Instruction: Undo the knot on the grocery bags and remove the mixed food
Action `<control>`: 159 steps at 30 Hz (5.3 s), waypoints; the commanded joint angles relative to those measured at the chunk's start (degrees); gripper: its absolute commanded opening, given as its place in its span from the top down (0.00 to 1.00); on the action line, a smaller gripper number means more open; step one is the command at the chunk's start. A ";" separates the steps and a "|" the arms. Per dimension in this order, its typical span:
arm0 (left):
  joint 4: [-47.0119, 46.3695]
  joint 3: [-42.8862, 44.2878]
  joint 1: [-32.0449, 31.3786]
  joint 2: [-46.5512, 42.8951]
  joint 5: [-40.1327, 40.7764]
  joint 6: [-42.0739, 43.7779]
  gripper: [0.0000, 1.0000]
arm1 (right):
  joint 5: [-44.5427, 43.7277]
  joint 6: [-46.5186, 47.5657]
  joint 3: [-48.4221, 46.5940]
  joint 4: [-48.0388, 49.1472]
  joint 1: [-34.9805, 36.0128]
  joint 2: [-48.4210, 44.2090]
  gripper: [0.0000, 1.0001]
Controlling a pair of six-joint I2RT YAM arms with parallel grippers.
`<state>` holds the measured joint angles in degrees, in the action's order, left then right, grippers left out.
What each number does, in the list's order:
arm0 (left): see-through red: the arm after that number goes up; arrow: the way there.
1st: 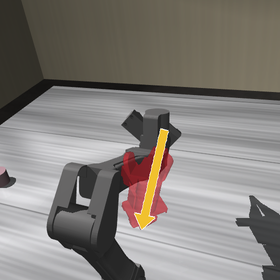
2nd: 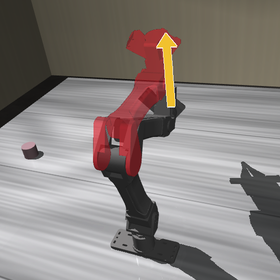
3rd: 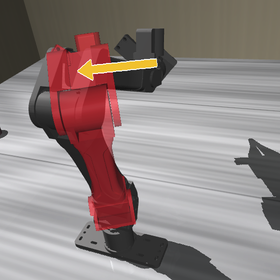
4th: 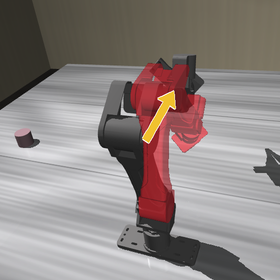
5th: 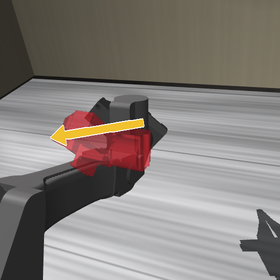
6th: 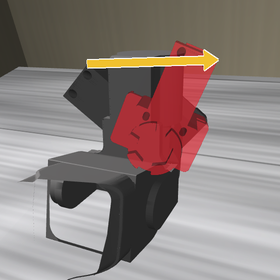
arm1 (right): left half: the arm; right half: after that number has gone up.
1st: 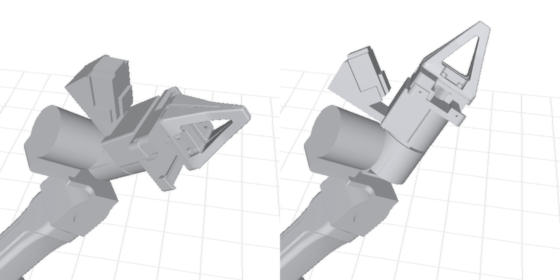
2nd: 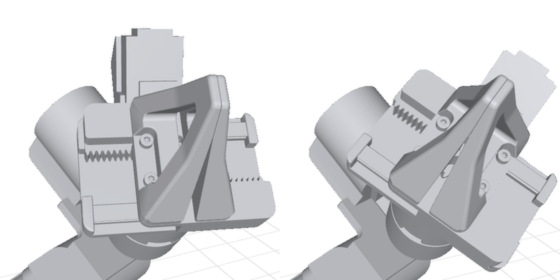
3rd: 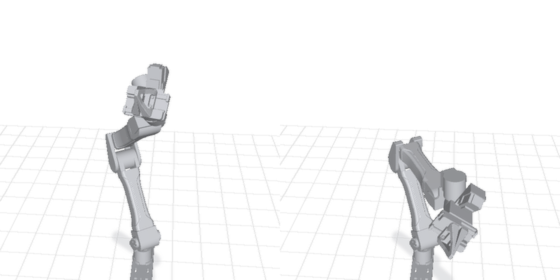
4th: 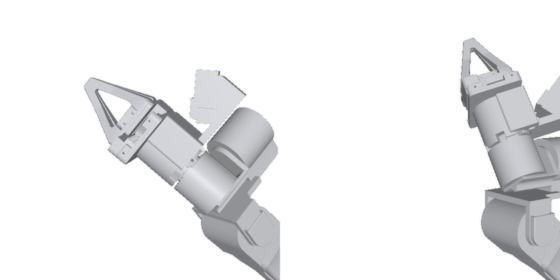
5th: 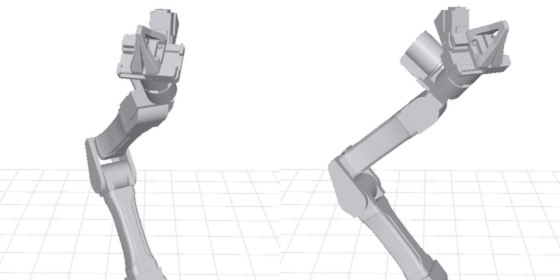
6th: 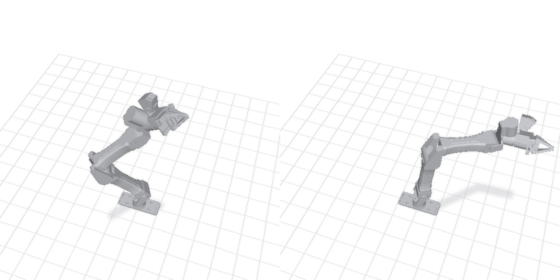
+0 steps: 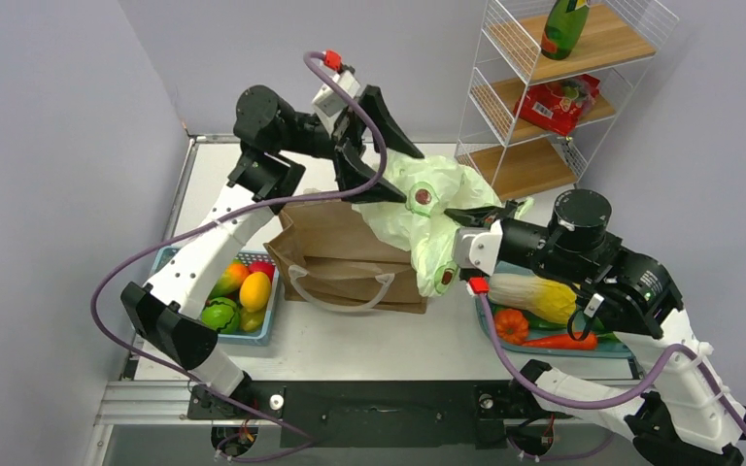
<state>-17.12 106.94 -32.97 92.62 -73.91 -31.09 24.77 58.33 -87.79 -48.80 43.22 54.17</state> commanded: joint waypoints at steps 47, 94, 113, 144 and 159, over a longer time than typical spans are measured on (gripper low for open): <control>7.80 -25.93 -22.96 -20.38 76.80 52.35 0.19 | 10.42 -72.97 5.93 40.84 -7.57 1.89 1.00; 38.51 -18.78 4.10 -22.79 27.46 32.98 1.00 | -0.08 -64.44 1.85 16.02 -21.61 4.44 0.32; 19.38 -25.91 -6.53 -7.25 41.91 30.35 1.00 | -1.19 -63.09 4.17 15.23 -23.30 4.37 0.28; 44.70 -43.46 -4.54 -0.75 51.92 76.50 0.34 | -0.41 -61.45 5.66 14.95 -24.15 6.02 0.26; 52.18 -29.03 -2.17 -21.69 39.99 67.26 0.26 | -0.10 -57.62 7.40 16.30 -23.46 9.19 0.26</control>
<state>31.27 74.19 -36.56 73.30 -30.87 38.92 25.28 -1.50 -80.55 -35.24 19.49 62.72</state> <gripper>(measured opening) 0.736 0.743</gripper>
